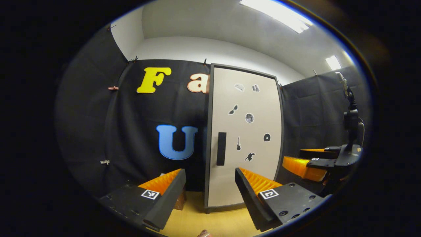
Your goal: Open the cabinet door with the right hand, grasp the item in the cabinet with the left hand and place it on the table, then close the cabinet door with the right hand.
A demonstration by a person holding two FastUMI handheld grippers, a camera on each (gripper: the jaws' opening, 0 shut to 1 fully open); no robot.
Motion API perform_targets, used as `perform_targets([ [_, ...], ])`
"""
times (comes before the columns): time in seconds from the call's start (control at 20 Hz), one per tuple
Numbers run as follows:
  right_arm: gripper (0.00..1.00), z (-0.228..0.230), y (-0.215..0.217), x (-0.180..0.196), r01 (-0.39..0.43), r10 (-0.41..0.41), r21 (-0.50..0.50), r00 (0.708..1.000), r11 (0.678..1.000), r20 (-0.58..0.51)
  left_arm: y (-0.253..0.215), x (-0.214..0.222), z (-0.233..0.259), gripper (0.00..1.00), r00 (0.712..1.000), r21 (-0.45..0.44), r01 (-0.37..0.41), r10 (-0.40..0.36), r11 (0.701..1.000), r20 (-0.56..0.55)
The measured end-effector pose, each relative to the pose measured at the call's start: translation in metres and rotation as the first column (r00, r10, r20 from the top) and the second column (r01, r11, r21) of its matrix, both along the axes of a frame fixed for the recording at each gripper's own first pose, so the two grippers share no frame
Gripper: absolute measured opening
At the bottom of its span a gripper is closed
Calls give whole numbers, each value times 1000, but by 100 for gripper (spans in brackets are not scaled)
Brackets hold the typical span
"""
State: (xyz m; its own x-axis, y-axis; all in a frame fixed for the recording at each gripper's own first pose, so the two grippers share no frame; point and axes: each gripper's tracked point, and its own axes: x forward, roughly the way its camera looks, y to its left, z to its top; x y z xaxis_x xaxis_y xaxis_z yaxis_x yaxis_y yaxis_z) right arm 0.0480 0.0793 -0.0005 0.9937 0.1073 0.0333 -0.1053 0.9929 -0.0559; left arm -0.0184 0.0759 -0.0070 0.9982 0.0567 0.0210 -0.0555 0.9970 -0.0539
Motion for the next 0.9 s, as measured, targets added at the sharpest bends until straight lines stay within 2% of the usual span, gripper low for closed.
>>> perform_targets([
  [0.1, 97, -4, 23, 13, -38, 38, 2, 999, 999, -2, 12, -2, 0, 94, 1000, -10, -11, 11, 1000, 3],
  [0.2, 98, -10, 44, 28, -73, 73, 20, 997, 997, -15, 26, -5, -2, 95, 1000, 20, -27, 27, 999, -5],
  [0.3, 97, -13, 59, 43, -86, 86, 28, 996, 996, -14, 40, -6, -3, 95, 999, 43, -49, 50, 998, -13],
  [0.45, 97, -16, 82, 70, -101, 102, 43, 995, 994, -7, 48, -8, -14, 94, 998, 35, -39, 40, 999, -39],
  [0.7, 97, -20, 105, 120, -78, 78, 81, 997, 994, 4, 74, -12, -35, 95, 995, -23, -70, 68, 997, -76],
  [0.9, 97, -24, 115, 149, -49, 49, 71, 999, 996, 6, 86, -15, -47, 95, 990, -55, -93, 86, 994, -111],
])
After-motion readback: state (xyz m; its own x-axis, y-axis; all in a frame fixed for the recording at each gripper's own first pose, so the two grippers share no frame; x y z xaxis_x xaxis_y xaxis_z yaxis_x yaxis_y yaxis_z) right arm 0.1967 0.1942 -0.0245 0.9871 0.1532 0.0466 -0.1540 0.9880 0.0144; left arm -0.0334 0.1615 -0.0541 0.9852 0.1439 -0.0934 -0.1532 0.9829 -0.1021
